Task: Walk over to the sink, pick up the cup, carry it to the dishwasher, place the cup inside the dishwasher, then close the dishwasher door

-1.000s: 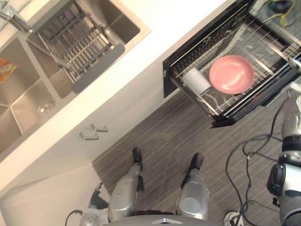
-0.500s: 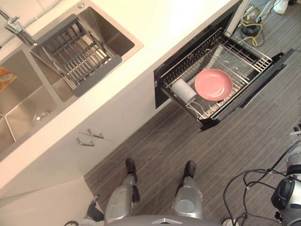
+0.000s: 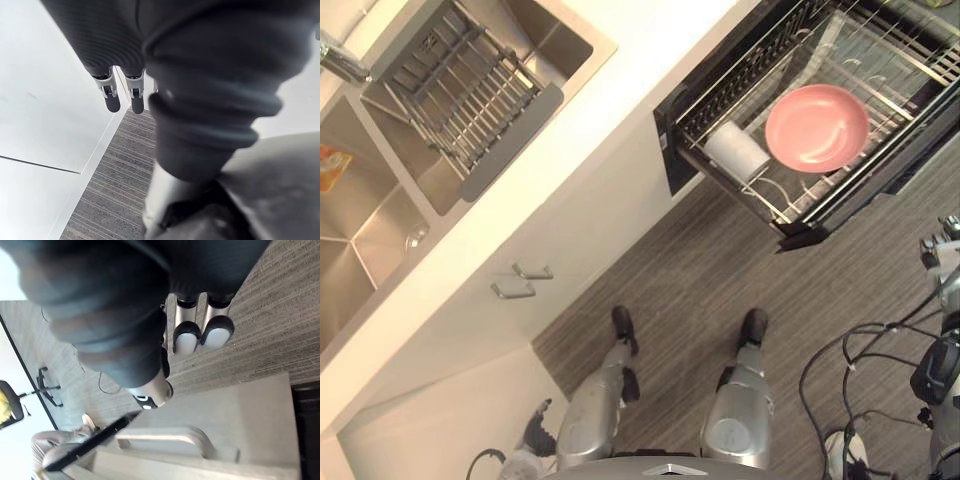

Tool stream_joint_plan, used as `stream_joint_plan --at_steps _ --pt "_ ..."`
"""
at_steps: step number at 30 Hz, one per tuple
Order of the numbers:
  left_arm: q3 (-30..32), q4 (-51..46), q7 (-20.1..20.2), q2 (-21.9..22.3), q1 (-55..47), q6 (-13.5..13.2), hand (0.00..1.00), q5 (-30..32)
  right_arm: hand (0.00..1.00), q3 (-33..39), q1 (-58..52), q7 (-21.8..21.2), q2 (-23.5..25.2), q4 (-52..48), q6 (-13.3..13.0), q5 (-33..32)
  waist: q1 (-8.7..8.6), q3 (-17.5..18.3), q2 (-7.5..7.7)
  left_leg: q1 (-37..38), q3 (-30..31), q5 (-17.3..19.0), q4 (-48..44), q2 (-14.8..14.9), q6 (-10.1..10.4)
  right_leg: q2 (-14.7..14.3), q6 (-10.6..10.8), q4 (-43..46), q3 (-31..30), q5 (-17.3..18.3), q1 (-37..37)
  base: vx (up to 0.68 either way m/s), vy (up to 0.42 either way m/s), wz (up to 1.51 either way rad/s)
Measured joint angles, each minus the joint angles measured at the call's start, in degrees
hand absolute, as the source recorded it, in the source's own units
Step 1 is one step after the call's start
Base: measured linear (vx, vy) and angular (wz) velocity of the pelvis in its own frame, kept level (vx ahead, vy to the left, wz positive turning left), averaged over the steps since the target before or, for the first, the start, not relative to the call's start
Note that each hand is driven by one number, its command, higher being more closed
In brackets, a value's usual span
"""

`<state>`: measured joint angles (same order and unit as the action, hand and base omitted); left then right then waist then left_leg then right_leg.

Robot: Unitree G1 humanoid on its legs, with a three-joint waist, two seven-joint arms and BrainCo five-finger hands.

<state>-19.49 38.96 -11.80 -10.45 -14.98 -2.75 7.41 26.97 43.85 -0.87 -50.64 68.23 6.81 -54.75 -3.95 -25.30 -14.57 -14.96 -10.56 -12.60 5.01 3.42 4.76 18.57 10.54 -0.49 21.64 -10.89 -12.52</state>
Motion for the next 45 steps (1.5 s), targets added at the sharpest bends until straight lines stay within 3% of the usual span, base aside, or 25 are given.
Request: stream_joint_plan --at_steps 4,12,18,20,26,29,30,34,39,45 --pt "-1.0 -1.8 0.0 -0.1 0.2 0.2 0.0 -0.6 1.0 -5.3 0.8 -1.2 0.8 -3.5 1.0 2.5 2.13 -0.3 -0.85 -0.5 0.6 0.0 0.0 -0.6 0.0 0.9 0.4 1.7 -0.4 0.6 -1.3 0.01 0.011 0.02" --pt "-1.5 -1.7 0.0 -0.4 0.2 0.3 0.0 -1.8 1.0 -11.3 0.3 -1.6 0.5 -9.1 3.1 7.1 2.11 -0.2 -0.92 -1.1 2.2 0.4 0.0 -1.4 0.0 2.2 0.8 3.6 0.2 2.0 -2.2 -0.02 0.018 0.06" --pt "-1.6 -0.9 -0.3 -0.4 0.2 -0.8 0.0 -2.8 1.0 -18.4 1.3 -1.9 -0.7 -11.2 5.2 13.8 3.18 -0.1 -1.07 -1.9 4.8 0.2 0.0 -1.6 0.1 2.2 0.8 3.8 1.7 2.0 -2.2 -0.02 -0.008 0.1" --pt "-1.6 -0.3 -0.6 -0.2 0.2 -1.7 0.0 -2.9 1.0 -23.1 3.7 -4.0 0.3 -11.0 7.1 16.5 3.87 0.0 -1.2 -2.1 6.1 0.0 0.0 -1.6 0.2 2.3 0.8 4.4 2.7 2.0 -1.9 0.01 -0.007 0.16" --pt "-1.6 0.5 -1.9 0.4 0.2 -3.0 0.0 -4.1 1.0 -31.6 10.3 -4.6 0.4 -10.2 8.8 22.4 6.6 0.2 -1.57 -3.0 10.0 -0.5 0.0 -3.0 0.2 4.5 1.4 9.0 5.9 4.6 -1.8 0.0 0.015 0.31" --pt "-1.6 0.5 -1.9 0.5 0.2 -3.1 0.0 -4.8 1.0 -34.6 14.7 -4.6 0.5 -6.8 8.8 23.7 8.18 0.6 -2.02 -3.4 12.3 -0.6 -0.1 -3.8 0.3 5.6 1.7 10.9 7.4 5.9 -1.8 0.01 0.012 0.35" --pt "-1.6 0.6 -1.9 0.6 0.2 -3.4 0.0 -4.9 1.0 -35.8 16.6 -3.9 0.5 -5.1 8.6 23.8 9.47 0.8 -2.37 -3.6 12.8 -0.7 -0.3 -4.2 0.2 6.2 1.9 11.9 7.5 6.5 -1.9 0.03 0.012 0.31" --pt "-1.9 1.5 -1.9 1.0 0.2 -4.7 0.0 -5.0 1.0 -39.7 22.9 -2.4 -1.3 -3.6 7.9 26.7 11.68 1.6 -3.41 -4.9 14.9 -1.8 -0.4 -5.4 -1.3 7.7 2.4 14.8 9.0 8.2 -2.8 0.05 0.001 0.3" --pt "-2.8 1.8 -1.9 1.0 0.2 -5.3 0.0 -5.7 1.0 -42.9 29.4 1.3 -0.7 -1.4 4.5 30.6 14.27 2.7 -4.86 -5.2 16.7 -1.9 -0.4 -6.5 -1.3 9.7 2.9 18.3 10.2 10.8 -3.2 0.05 -0.012 0.17" --pt "-3.3 2.5 -1.7 0.9 0.2 -6.5 0.0 -6.7 1.0 -47.6 29.5 -0.6 -1.6 0.1 2.0 33.6 14.4 3.2 -5.44 -5.0 17.2 -1.4 -0.4 -6.8 -0.9 10.6 3.0 20.9 10.3 12.7 -3.6 0.01 -0.012 0.06"
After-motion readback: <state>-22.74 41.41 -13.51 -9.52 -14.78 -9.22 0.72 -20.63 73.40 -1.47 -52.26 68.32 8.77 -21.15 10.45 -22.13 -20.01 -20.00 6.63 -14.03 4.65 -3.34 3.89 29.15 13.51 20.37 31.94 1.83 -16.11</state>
